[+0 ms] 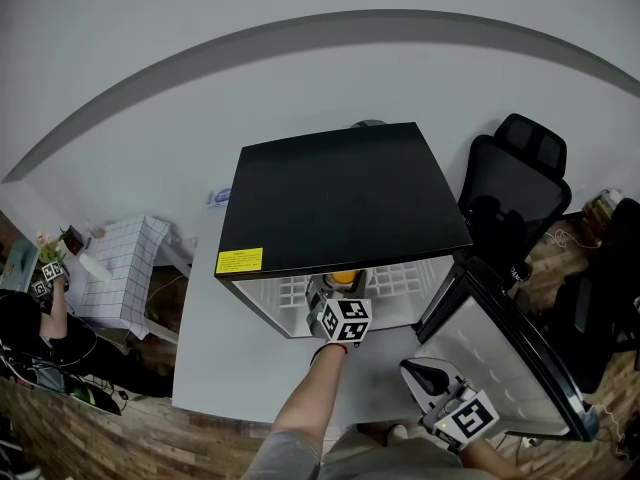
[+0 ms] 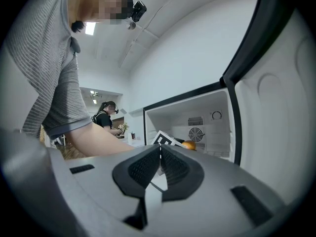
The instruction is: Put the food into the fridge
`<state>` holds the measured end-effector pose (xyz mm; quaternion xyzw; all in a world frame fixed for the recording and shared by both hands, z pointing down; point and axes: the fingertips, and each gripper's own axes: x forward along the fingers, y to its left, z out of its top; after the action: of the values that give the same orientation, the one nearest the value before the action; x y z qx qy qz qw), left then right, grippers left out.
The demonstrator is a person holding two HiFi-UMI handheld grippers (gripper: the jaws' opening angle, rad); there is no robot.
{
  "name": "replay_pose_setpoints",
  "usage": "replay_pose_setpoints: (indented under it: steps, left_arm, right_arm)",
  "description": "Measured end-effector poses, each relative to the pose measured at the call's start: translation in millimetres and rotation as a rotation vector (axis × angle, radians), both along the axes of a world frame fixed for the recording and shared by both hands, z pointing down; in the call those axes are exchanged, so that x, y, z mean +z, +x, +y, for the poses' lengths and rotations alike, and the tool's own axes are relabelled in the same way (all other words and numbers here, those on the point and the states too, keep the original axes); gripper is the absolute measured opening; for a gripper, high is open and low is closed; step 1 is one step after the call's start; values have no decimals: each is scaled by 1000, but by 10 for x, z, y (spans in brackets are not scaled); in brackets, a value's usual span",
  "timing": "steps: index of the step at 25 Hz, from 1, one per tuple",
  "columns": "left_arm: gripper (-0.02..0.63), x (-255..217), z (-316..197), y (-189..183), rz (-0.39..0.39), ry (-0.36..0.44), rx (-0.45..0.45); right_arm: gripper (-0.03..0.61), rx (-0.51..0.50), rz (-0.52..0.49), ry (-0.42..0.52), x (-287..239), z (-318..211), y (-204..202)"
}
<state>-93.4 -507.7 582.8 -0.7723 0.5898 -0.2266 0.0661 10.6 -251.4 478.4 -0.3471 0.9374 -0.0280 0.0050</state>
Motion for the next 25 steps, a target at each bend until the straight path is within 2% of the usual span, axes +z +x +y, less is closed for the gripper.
replay_pose_setpoints:
  steps: [8,13,18,25]
  left_arm:
    - [365,-159,83,-2,41,45,32]
    - [365,-331,236,15,76,83,59]
    - [365,-473,514,60,108,117,90]
    - [365,-822,1006,135,188,185,127]
  right_arm:
    - [14,-26,32,-4,61,12,-7]
    - [13,-22,12,16,6,0,-14]
    - [14,-26,29,13,38,38,17]
    - [13,-19,2,42,-37,81,53]
